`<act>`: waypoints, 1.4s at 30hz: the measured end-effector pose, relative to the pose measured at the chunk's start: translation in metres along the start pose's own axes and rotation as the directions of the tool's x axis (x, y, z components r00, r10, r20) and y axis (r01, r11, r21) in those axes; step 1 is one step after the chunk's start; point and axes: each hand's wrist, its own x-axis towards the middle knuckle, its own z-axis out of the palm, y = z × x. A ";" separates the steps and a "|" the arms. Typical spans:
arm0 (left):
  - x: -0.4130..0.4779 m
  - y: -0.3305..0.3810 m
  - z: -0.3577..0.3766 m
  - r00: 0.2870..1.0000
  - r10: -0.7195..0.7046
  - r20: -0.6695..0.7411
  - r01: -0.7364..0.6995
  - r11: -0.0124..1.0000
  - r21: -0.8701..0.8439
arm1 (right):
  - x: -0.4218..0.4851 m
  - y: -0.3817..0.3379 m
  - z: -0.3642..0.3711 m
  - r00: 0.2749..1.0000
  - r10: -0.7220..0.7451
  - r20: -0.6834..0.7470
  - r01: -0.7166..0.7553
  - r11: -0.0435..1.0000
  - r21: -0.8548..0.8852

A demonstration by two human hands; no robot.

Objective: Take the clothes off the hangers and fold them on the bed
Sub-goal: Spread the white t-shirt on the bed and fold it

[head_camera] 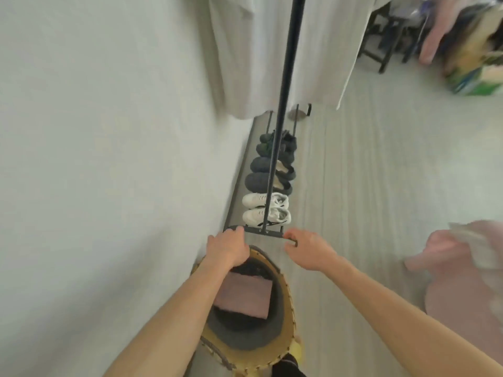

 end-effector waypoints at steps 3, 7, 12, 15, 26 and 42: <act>-0.026 0.050 -0.080 0.989 0.065 -0.130 -0.061 0.998 0.031 | -0.061 -0.016 -0.100 0.973 -0.113 -0.202 0.088 0.988 -0.131; -0.068 0.133 -0.173 0.943 0.191 -0.273 -0.196 0.981 0.010 | -0.140 -0.015 -0.215 0.876 -0.194 -0.441 0.094 0.967 -0.238; -0.120 0.228 -0.260 0.810 0.346 -0.473 -0.332 0.936 0.115 | -0.209 0.018 -0.316 0.771 -0.232 -0.593 0.087 0.961 -0.262; -0.150 0.273 -0.302 0.754 0.376 -0.539 -0.337 0.925 0.174 | -0.238 0.046 -0.363 0.711 -0.270 -0.650 0.101 0.953 -0.285; -0.180 0.357 -0.382 0.701 0.170 -0.692 -0.120 0.985 0.121 | -0.284 0.099 -0.482 0.561 -0.433 -0.705 0.238 0.901 -0.364; -0.115 0.338 -0.541 0.362 0.194 -0.912 0.166 0.949 0.268 | -0.164 0.007 -0.608 0.438 -0.552 -0.709 0.375 0.830 -0.414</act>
